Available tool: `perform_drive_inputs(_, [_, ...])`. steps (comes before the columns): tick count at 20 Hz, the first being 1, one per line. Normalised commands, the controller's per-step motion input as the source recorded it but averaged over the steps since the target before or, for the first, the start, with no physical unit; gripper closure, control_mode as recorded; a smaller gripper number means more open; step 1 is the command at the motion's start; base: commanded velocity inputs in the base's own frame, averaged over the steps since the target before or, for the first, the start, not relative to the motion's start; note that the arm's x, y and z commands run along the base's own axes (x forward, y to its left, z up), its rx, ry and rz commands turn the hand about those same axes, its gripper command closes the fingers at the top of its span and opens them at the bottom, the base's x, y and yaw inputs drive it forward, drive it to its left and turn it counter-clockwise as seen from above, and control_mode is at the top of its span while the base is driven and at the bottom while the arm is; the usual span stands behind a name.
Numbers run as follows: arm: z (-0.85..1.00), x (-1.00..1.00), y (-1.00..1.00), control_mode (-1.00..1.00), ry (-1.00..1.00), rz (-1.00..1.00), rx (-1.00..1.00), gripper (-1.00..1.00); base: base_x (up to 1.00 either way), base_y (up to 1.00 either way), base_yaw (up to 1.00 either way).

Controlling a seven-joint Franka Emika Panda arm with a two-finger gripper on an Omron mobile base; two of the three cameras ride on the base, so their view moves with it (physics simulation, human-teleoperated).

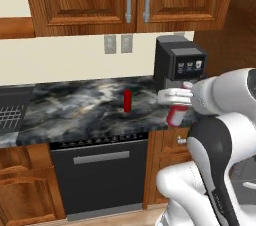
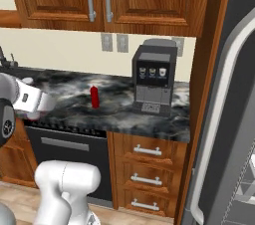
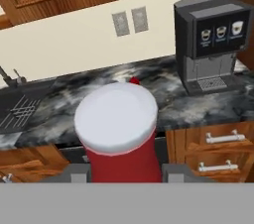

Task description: Place the ketchup and ketchup from the counter to the top shelf of the fridge. If the existing items in the fridge are on the top shelf, move them to other shelves.

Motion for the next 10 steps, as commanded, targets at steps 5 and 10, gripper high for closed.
perform_drive_inputs(5, [0.00, -0.76, -0.14, 1.00, -0.04, -0.01, -0.01, 1.00, -0.20, -0.11, 0.00])
perform_drive_inputs(10, [0.00, 0.00, 0.00, 1.00, 0.00, 0.00, 0.00, 1.00, -1.00, -0.79, -0.02])
